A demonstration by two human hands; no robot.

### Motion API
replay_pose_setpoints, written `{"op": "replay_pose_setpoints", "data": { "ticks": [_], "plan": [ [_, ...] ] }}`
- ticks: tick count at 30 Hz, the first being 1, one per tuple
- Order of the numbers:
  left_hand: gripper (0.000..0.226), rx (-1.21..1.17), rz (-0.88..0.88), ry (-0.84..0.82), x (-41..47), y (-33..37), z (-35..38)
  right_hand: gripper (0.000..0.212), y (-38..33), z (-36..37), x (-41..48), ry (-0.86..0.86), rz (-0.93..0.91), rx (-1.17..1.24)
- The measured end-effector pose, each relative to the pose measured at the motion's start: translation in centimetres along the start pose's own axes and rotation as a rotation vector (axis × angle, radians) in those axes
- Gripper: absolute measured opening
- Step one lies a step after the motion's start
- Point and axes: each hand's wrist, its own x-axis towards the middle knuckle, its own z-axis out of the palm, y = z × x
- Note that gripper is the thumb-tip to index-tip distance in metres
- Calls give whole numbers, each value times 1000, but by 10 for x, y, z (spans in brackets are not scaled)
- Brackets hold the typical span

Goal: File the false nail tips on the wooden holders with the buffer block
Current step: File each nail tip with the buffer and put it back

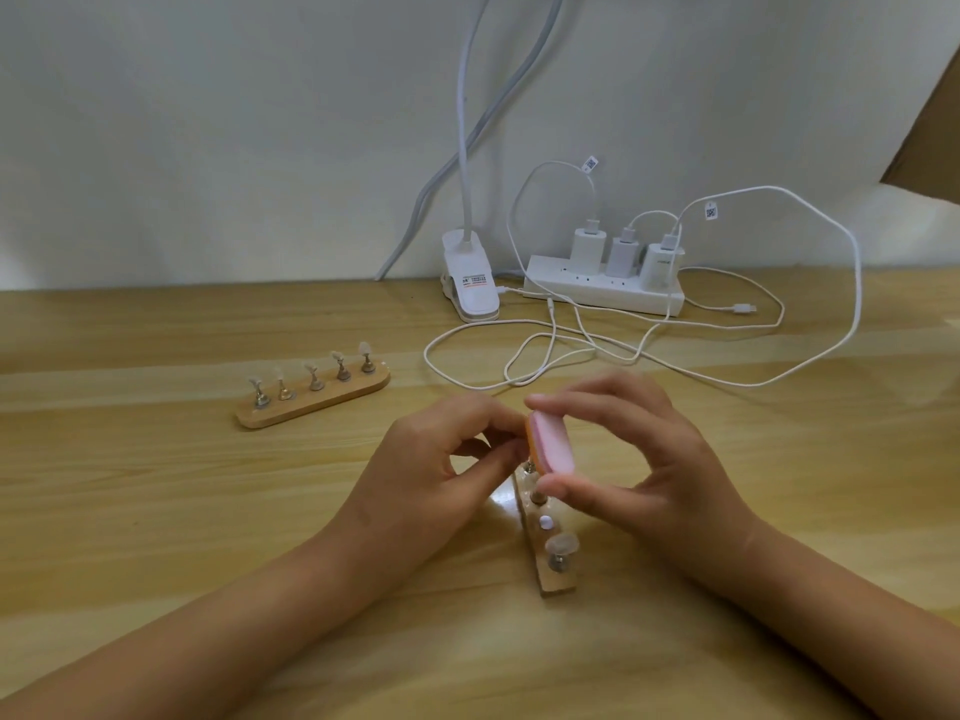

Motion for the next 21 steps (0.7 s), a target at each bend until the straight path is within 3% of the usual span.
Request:
{"op": "replay_pose_setpoints", "data": {
  "ticks": [5,16,21],
  "plan": [
    [12,-41,-50,59,0,0,-1,42,9,-9,3,74,170,125],
    [11,-141,-124,19,3,1,-2,50,7,-1,0,88,95,194],
    [14,-101,-98,38,3,2,-2,47,3,2,-2,7,-67,-7]
  ]
}}
